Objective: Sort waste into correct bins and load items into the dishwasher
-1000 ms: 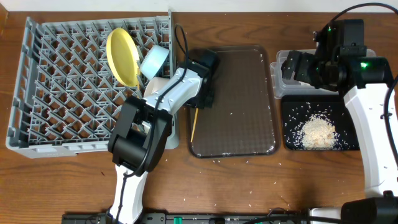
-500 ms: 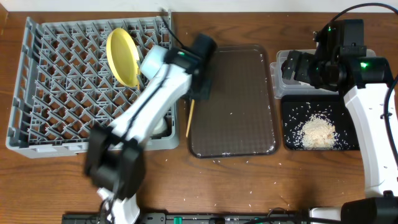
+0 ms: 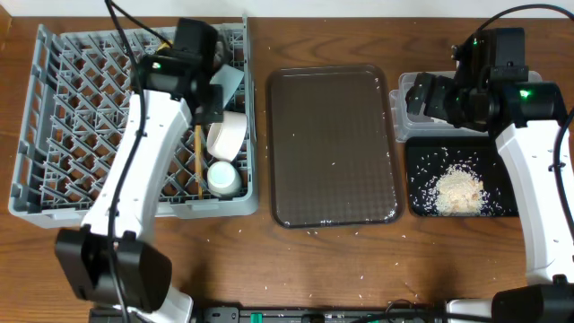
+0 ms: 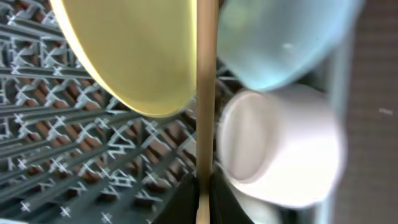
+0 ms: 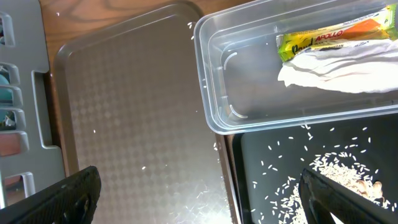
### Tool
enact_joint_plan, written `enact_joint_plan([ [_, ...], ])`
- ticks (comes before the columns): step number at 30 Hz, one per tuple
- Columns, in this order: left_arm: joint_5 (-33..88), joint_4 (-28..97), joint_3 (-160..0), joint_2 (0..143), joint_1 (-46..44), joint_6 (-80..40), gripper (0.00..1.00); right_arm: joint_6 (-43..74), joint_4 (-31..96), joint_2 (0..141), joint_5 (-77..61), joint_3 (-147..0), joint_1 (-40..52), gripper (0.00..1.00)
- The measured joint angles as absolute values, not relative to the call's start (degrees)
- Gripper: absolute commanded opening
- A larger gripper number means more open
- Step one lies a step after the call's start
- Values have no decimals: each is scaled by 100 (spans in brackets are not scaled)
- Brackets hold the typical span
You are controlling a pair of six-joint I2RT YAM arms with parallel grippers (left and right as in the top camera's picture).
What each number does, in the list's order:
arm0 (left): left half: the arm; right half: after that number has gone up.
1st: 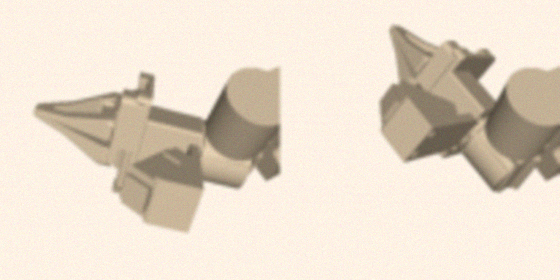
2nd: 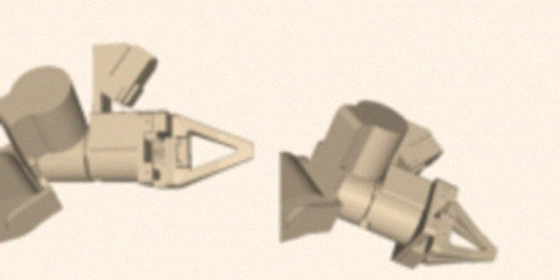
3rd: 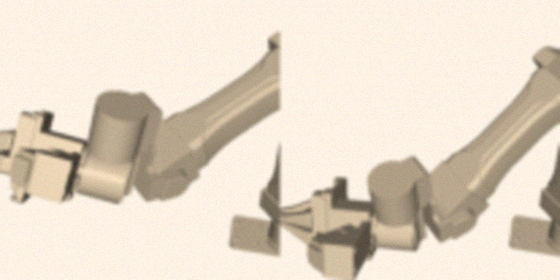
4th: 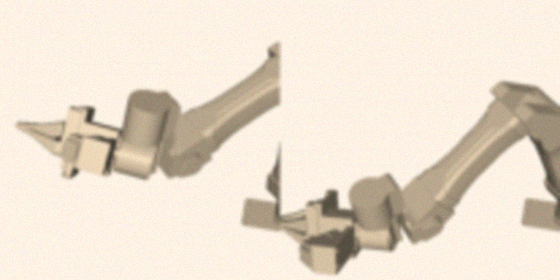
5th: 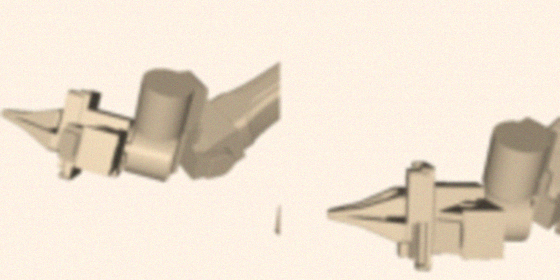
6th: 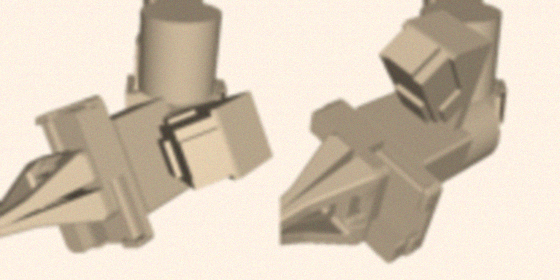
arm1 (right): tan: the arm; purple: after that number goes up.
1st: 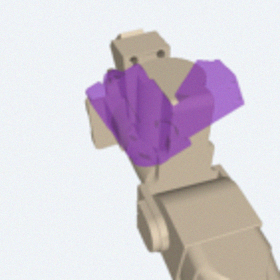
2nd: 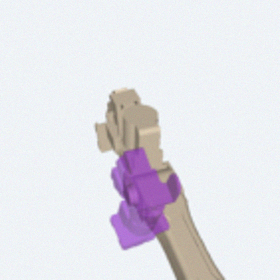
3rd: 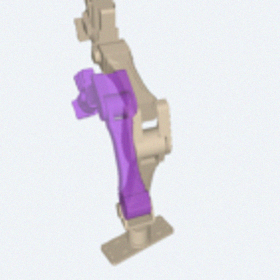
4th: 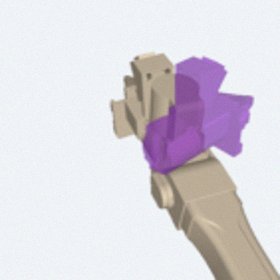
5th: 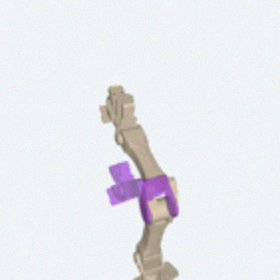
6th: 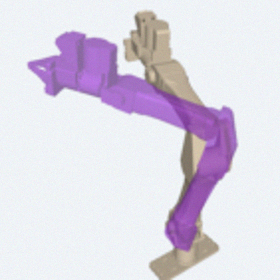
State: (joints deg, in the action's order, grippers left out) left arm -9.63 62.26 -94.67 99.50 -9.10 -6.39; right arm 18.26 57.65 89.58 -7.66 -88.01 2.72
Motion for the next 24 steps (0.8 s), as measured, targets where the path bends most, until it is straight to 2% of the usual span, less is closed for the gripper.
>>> enact_joint_plan([
  [2,-1017,6112,-9411,10143,-744,-480,16,1826,5767,8958,-766,-8801,272,99],
  [4,-1072,6060,-9389,10337,-622,-384,36,1826,5765,8958,-766,-8801,272,99],
  [5,-1100,6029,-9365,10475,-554,-257,49,1826,5765,8958,-766,-8801,272,99],
  [6,-1100,6020,-9349,10521,-528,-255,52,1826,5765,8958,-766,-8801,272,99],
  [8,-1114,6020,-9321,10613,-491,-226,57,1826,5765,8958,-766,-8801,272,99],
  [12,-1116,6058,-9319,10617,-489,-163,57,1826,5765,8958,-766,-8801,272,99],
  [15,-1111,6525,-9354,10543,-486,-307,58,1826,5760,8958,-766,-8801,272,99],
  [19,-1059,7017,-9369,9756,-493,-600,71,1826,5765,8960,-766,-8801,272,99],
  [20,-1022,7076,-9371,9561,-495,-613,78,1826,5763,8960,-766,-8801,272,99],
  [24,-480,7352,-9548,8123,-504,-768,82,1824,5765,8962,-766,-8801,272,99],
])
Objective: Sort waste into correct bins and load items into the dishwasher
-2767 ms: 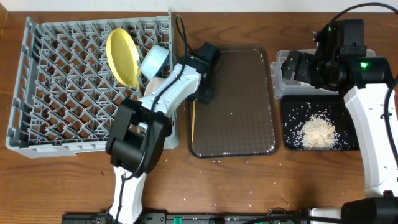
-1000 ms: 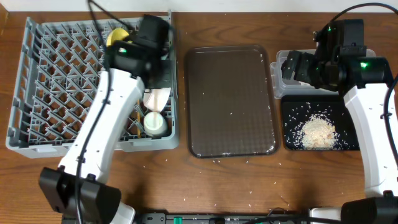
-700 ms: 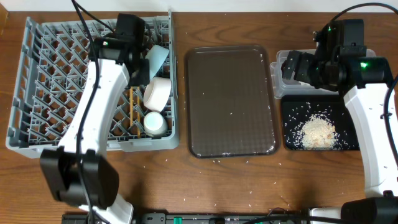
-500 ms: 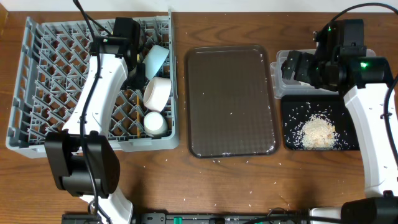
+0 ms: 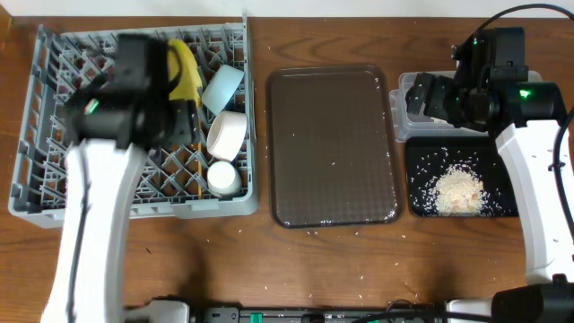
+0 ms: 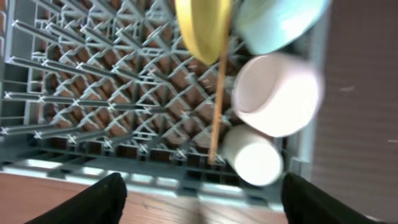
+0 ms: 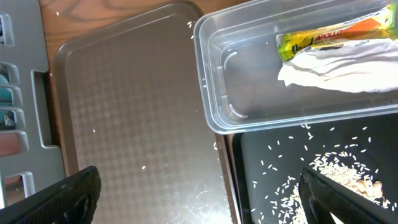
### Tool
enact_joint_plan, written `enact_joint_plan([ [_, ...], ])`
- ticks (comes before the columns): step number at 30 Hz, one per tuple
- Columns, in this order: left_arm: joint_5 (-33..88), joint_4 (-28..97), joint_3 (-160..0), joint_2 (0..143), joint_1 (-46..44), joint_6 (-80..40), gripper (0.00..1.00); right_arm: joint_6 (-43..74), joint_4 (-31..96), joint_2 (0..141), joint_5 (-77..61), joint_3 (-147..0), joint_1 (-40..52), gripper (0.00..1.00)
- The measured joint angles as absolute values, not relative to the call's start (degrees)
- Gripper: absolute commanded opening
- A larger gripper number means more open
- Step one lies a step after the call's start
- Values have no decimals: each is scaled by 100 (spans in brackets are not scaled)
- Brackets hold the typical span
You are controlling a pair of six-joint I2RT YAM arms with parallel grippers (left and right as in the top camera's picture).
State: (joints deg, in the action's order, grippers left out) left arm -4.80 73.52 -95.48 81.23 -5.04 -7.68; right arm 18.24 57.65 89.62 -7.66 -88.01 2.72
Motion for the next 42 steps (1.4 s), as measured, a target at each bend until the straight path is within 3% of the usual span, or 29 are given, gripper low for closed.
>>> enact_joint_plan([
  [9,123,7651,-9594,6980,-508,-843,89,1826,5767,8962,-766,-8801,272,99],
  [19,110,7826,-9583,6477,-508,-808,90,1826,5765,8962,-766,-8801,272,99],
  [26,43,6381,-8576,5745,-187,-764,90,1826,5767,8962,-766,-8801,272,99],
  [42,-1,1651,-3251,2082,1070,-749,90,1824,5765,8962,-768,-8799,272,99],
])
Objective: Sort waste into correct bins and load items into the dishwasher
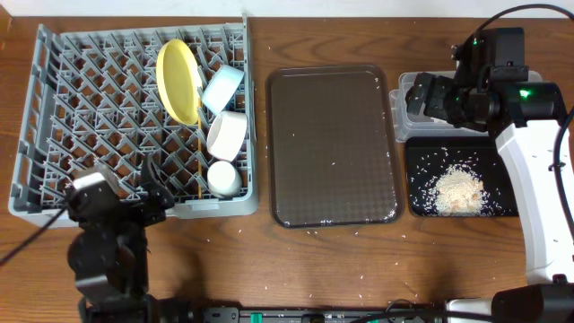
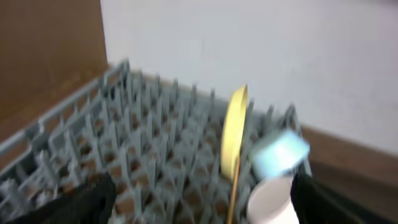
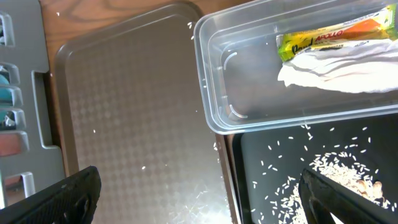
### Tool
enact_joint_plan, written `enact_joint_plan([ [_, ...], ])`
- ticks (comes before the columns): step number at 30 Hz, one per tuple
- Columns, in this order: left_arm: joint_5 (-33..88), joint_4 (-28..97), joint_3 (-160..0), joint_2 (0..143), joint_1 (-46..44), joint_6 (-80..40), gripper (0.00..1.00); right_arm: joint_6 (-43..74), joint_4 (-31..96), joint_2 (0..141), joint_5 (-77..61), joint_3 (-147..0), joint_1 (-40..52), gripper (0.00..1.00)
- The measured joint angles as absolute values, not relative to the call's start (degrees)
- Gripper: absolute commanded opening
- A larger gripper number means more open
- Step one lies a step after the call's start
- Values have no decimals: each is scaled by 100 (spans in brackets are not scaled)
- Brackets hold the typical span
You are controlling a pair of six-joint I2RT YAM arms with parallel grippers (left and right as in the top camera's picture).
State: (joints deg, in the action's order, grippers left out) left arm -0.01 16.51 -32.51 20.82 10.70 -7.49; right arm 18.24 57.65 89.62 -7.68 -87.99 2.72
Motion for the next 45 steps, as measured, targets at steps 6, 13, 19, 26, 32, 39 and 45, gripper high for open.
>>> enact_joint_plan([
  [6,25,646,-1881,1372,1238,-746,90,1826,5769,8962,-768,-8799,272,99],
  [13,283,38,-869,600,1267,-255,90,1826,5769,8962,-766,-8799,272,99],
  [19,329,-8,-543,266,1232,58,91,1826,5767,8962,-766,-8799,272,99],
  [26,346,82,-82,69,1194,200,91,1826,5763,8962,-766,-8799,272,99],
  [32,344,134,-89,58,1194,200,91,1826,5767,8962,-766,-8799,272,99],
  [39,344,134,-89,58,1194,200,91,1826,5767,8962,-766,-8799,272,99],
  [45,344,134,-89,58,1194,200,91,1826,5765,8962,-766,-8799,272,99],
])
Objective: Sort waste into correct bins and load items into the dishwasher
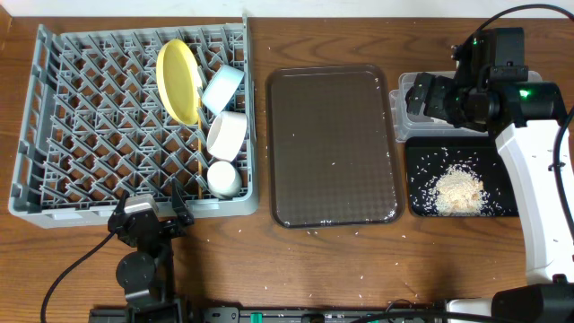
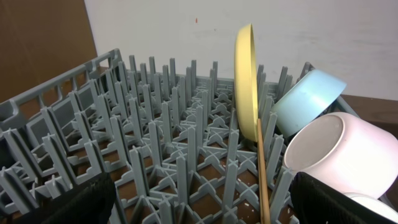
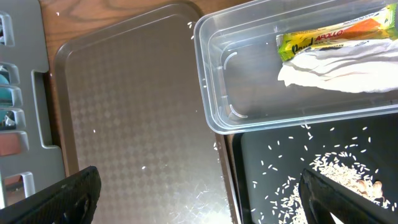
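The grey dish rack (image 1: 81,135) holds an upright yellow plate (image 1: 178,81), a light blue cup (image 1: 221,88), a white cup (image 1: 227,135), a smaller white cup (image 1: 223,178) and a wooden chopstick (image 1: 197,161). In the left wrist view the yellow plate (image 2: 246,81), the blue cup (image 2: 308,99) and the white cup (image 2: 342,155) appear from the rack's front. My left gripper (image 1: 148,220) (image 2: 199,208) sits low at the table's front edge, open and empty. My right gripper (image 1: 420,97) (image 3: 199,199) hangs open and empty over the gap between tray and bins.
A brown tray (image 1: 332,144) lies mid-table with stray rice grains. A clear bin (image 3: 298,68) holds a yellow wrapper (image 3: 336,36) and a white tissue (image 3: 339,71). In front of it a black bin (image 1: 426,199) holds a heap of rice (image 1: 457,188).
My left arm has moved from the rack's front left corner to lower at the table's front edge, its camera looking across the rack. The right arm has not moved.
My left gripper was down in the rack, closed round the wooden chopstick beside the white cups. Then it was open above the rack with the chopstick left lying there. Later it stood at the rack's front, and now it is low at the table's edge.
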### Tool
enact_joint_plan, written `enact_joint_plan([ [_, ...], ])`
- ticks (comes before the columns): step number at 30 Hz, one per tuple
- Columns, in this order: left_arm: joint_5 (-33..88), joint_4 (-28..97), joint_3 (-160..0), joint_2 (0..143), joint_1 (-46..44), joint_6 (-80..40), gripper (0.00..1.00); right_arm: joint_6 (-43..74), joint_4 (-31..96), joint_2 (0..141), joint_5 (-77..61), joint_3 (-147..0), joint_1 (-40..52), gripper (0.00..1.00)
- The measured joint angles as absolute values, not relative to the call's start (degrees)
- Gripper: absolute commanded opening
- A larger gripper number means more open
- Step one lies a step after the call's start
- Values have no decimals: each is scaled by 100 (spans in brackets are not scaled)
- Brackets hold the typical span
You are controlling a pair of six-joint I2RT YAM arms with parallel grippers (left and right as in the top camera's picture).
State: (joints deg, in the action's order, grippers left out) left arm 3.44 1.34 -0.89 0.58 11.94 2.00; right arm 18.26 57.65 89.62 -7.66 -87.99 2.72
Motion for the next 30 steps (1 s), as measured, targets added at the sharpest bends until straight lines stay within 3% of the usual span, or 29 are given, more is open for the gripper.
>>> enact_joint_plan([
  [13,344,134,-89,58,1194,200,91,1826,5765,8921,-766,-8799,272,99],
  [18,344,134,-89,60,1194,200,91,1743,5618,8027,-480,-8739,272,99],
  [24,338,150,-99,58,1194,198,91,965,3680,6180,-294,-7373,274,99],
  [30,329,176,-117,58,1194,202,91,642,1199,4379,-263,-4355,274,99],
])
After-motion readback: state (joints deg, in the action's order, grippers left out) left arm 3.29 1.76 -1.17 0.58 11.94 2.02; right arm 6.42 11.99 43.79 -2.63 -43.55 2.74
